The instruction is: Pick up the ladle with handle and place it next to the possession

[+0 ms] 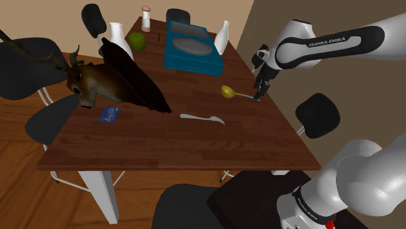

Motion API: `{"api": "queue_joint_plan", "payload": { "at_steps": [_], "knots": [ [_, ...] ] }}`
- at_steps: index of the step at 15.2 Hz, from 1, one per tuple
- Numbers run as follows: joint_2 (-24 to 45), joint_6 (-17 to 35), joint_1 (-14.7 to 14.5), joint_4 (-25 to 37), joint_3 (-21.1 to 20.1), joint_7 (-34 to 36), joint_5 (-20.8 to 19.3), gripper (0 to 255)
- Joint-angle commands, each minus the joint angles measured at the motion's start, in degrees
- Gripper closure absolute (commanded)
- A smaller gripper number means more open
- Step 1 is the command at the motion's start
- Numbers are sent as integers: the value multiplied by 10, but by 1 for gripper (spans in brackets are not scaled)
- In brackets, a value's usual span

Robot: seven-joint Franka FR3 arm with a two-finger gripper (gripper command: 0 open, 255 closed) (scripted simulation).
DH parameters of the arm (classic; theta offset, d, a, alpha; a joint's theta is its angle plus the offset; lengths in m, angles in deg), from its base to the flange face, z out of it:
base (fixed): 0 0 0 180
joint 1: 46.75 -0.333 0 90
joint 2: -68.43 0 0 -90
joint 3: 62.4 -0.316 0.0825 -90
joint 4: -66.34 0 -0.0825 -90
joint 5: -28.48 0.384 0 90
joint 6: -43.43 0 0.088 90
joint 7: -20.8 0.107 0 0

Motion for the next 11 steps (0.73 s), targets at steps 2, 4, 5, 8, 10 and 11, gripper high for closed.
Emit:
{"api": "queue_joint_plan", "payload": {
  "at_steps": [2, 4, 5, 8, 10, 11],
  "knots": [
    [68, 58, -24, 28, 25, -98, 39, 0],
    [114, 87, -38, 52, 36, -166, 78, 0],
    [137, 100, -43, 66, 38, -202, 100, 0],
    [173, 121, -44, 83, 36, -252, 136, 0],
    [187, 134, -42, 81, 34, -261, 149, 0],
    [194, 141, -42, 81, 33, -266, 155, 0]
  ]
}}
